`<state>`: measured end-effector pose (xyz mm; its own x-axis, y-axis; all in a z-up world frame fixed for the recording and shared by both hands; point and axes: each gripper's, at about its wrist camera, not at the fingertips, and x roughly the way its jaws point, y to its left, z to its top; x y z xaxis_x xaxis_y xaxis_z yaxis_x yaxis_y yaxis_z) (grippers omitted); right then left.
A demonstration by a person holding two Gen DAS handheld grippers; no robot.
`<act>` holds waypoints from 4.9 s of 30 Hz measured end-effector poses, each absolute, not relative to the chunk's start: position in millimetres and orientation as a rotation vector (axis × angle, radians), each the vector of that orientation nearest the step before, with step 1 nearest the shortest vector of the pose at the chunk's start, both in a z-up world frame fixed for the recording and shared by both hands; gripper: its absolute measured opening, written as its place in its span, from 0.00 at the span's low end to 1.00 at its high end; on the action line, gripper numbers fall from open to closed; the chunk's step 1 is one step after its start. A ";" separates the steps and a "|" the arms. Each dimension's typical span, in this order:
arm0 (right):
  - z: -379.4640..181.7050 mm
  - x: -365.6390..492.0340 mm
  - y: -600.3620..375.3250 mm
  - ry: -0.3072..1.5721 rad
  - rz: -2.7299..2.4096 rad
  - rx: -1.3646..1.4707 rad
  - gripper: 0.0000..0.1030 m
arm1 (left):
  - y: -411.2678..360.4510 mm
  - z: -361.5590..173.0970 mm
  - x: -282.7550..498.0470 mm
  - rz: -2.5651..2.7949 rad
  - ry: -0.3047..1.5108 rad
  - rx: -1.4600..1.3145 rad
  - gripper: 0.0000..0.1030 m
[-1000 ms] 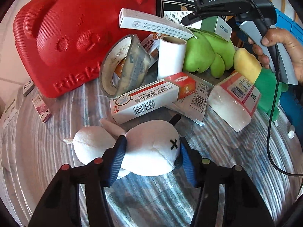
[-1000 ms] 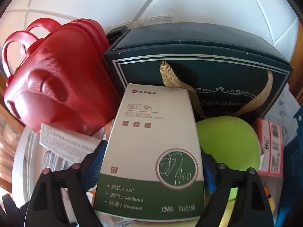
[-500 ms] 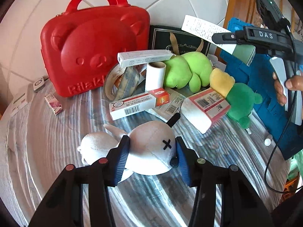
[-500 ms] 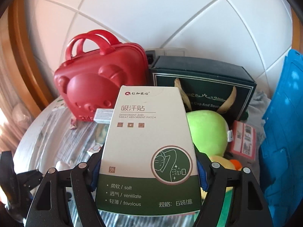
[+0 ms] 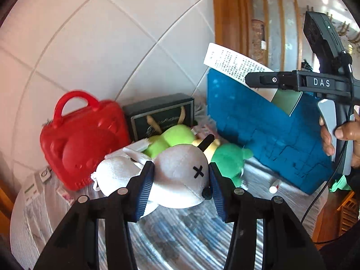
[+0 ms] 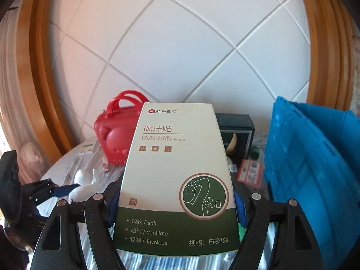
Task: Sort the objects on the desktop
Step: 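Carry the plush bunny and patch box into the blue crate with both tools, then open both tools over the crate and pull them back out, then move both open tools down toward the remaining object pile, then grasp the white-red ointment box with the left tool while the right tool grasps the pink-labelled tissue pack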
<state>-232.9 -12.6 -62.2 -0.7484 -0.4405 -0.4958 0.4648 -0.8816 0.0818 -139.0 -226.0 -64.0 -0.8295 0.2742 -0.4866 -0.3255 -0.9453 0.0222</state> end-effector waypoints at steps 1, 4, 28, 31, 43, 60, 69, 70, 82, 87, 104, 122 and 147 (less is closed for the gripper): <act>-53.0 -221.8 -3.8 0.054 -2.580 0.681 0.74 | -215.4 -53.7 -137.3 2.712 0.165 -0.661 0.46; -24.1 -186.0 22.8 0.034 -2.658 0.597 0.74 | -177.3 -23.2 -134.6 2.632 0.219 -0.542 0.46; 88.5 -169.1 348.3 -0.204 -3.174 0.480 0.82 | 141.2 103.3 -199.8 2.471 0.350 -0.247 0.80; 91.7 -158.8 363.0 -0.259 -3.168 0.407 0.96 | 140.3 105.6 -203.1 2.515 0.297 -0.250 0.85; 74.3 -148.9 360.8 -0.370 -2.990 0.376 0.99 | 114.0 65.8 -193.2 2.704 0.317 -0.397 0.86; 52.7 -129.2 270.1 -0.302 -2.823 0.504 1.00 | -16.7 5.8 -148.9 3.061 0.254 -0.596 0.86; 45.7 -124.8 178.7 -0.307 -2.756 0.569 1.00 | -111.2 1.5 -122.4 3.156 0.313 -0.678 0.86; 43.4 -124.0 168.2 -0.315 -2.744 0.581 1.00 | -121.5 -0.6 -119.2 3.166 0.334 -0.684 0.86; -8.7 -126.5 89.6 -0.336 -2.694 0.717 1.00 | -244.2 -34.1 -88.4 3.309 0.371 -0.790 0.86; -29.0 -143.8 79.5 -0.287 -2.670 0.788 1.00 | -265.0 -48.8 -93.3 3.314 0.275 -0.850 0.86; -175.5 -278.1 -6.5 -0.143 -2.340 1.140 0.99 | -273.4 -115.9 -165.1 3.206 0.279 -1.036 0.86; -269.0 -366.1 -74.1 -0.160 -1.976 1.458 0.98 | -294.0 -205.5 -248.5 2.998 0.220 -1.274 0.86; -257.7 -373.4 -50.3 -0.244 -2.115 1.442 0.99 | -287.5 -278.1 -326.3 2.399 0.680 -1.133 0.64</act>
